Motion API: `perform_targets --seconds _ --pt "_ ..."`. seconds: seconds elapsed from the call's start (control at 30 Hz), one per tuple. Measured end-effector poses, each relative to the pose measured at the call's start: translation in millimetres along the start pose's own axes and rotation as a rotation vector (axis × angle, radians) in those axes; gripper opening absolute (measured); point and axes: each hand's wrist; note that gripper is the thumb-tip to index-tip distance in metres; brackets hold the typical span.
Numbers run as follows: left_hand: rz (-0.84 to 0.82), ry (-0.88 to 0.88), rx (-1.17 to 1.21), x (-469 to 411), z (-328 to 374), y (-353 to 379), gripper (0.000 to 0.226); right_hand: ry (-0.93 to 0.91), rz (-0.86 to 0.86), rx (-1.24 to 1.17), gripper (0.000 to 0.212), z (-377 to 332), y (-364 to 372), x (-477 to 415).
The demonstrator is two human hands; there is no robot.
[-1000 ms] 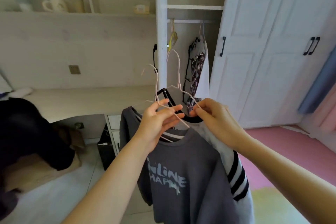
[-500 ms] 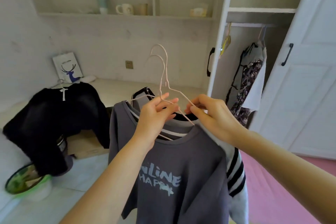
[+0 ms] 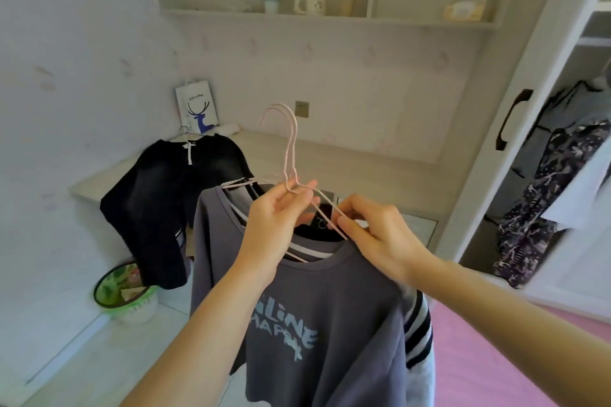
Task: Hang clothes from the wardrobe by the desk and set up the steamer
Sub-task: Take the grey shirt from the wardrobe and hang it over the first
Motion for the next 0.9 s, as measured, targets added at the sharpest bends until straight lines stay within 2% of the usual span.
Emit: perform_targets --seconds 0.17,0.27,0.37,0.53,0.63,0.7,0.77,0.9 --pt "0.009 -0.068 0.034 -11.8 -17.0 -44.9 0.022 -0.036 -0.026 -0.031 0.018 -0.1 58.6 -27.3" --pt "0.023 -0.072 0.086 -18.1 -22.7 -70.9 0.016 -0.06 -0.048 0.005 0.022 0.3 87.4 -40.3" --pt "0.042 -0.066 0.078 -23.5 -28.8 -92.5 0.016 -0.089 -0.071 0.123 0.022 3.2 110.1 -49.7" --pt "0.096 -0.052 0.012 -39.7 -45.6 -116.8 0.02 -0.171 -0.016 0.399 0.035 12.7 136.6 -70.3" --pt "0.118 -0.045 -0.056 -54.8 -56.0 -126.9 0.018 -0.153 0.017 0.484 0.035 19.3 148.1 -83.6" --pt "0.14 -0.041 -0.091 -66.0 -62.2 -133.6 0.021 -0.133 0.0 0.5 0.029 24.9 155.8 -89.9" --pt "0.163 -0.048 -0.111 -78.5 -66.6 -140.2 0.023 -0.132 -0.027 0.517 0.034 31.6 163.6 -96.6" --pt "0.189 -0.061 -0.169 -110.6 -77.6 -150.1 0.022 -0.082 -0.012 0.478 0.033 51.1 173.7 -129.0"
Point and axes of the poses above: each hand's wrist, its own x-axis away from the middle knuckle, its own y-axis out of the palm, z = x × y, and after that the axes turned 7 degrees about -x, right-handed
